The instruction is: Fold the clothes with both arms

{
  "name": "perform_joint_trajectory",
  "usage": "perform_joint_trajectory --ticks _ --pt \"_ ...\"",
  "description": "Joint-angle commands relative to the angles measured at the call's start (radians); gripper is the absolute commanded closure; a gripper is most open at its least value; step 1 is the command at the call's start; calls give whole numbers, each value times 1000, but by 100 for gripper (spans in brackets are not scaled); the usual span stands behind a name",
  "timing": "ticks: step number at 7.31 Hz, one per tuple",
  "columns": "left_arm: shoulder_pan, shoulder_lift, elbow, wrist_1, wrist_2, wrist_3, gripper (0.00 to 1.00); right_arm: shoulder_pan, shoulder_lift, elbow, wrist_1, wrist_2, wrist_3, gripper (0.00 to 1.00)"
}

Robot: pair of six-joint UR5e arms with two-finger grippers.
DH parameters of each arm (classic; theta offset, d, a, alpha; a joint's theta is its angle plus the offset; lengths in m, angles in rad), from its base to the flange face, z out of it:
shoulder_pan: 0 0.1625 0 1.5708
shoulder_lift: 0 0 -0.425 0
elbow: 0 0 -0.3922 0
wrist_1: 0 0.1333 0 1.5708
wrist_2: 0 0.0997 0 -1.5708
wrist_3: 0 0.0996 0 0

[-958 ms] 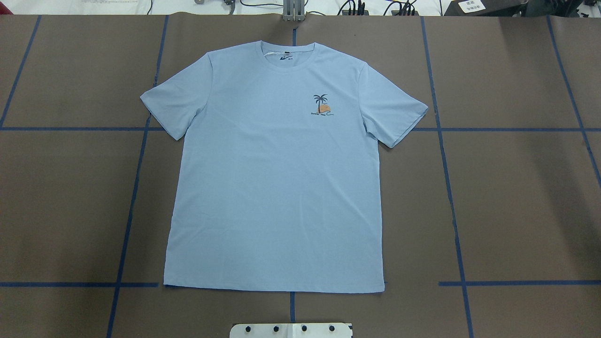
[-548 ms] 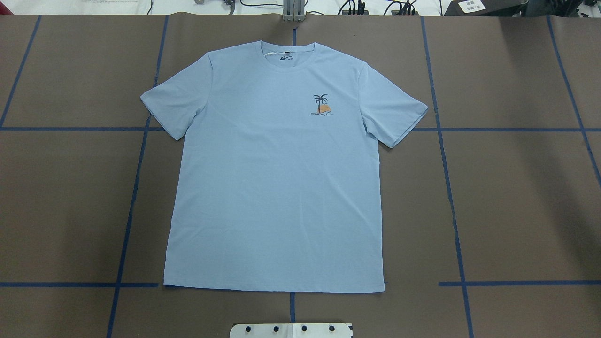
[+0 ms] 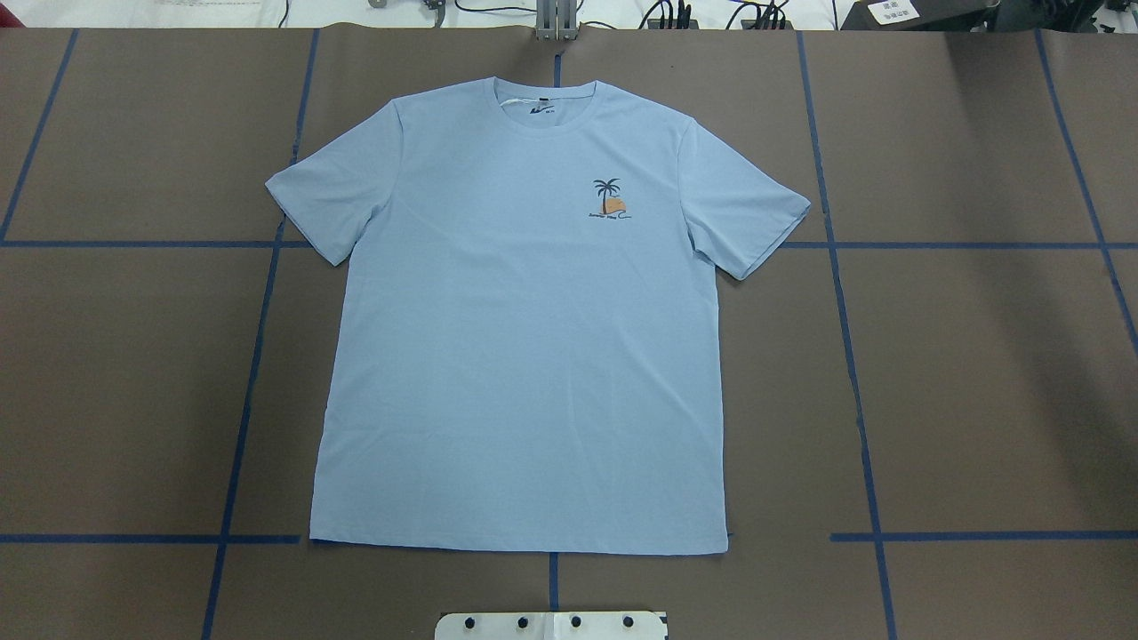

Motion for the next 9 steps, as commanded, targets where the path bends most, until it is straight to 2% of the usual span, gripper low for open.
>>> perform_joint_trajectory --ticks 1,2,4,5,6,7,8,9 --pt "0 -2 1 -16 -2 0 0 -117 10 -30 179 -16 269 0" --pt "1 -4 3 -16 -2 0 0 -203 15 -33 298 -53 471 0" --pt "1 -4 6 -16 -3 0 0 -430 35 -58 497 -297 836 0" --pt "0 -2 6 -16 -3 0 0 -528 109 -132 548 -391 950 0" --pt "0 -1 6 -16 -3 0 0 -610 189 -238 606 -488 1052 1" --pt "0 1 6 -16 -3 0 0 -683 211 -324 699 -589 1092 3" --pt "0 2 6 -19 -3 0 0 -720 211 -364 768 -614 1135 9" --pt "0 4 6 -19 -3 0 0 -744 211 -366 774 -628 1155 16"
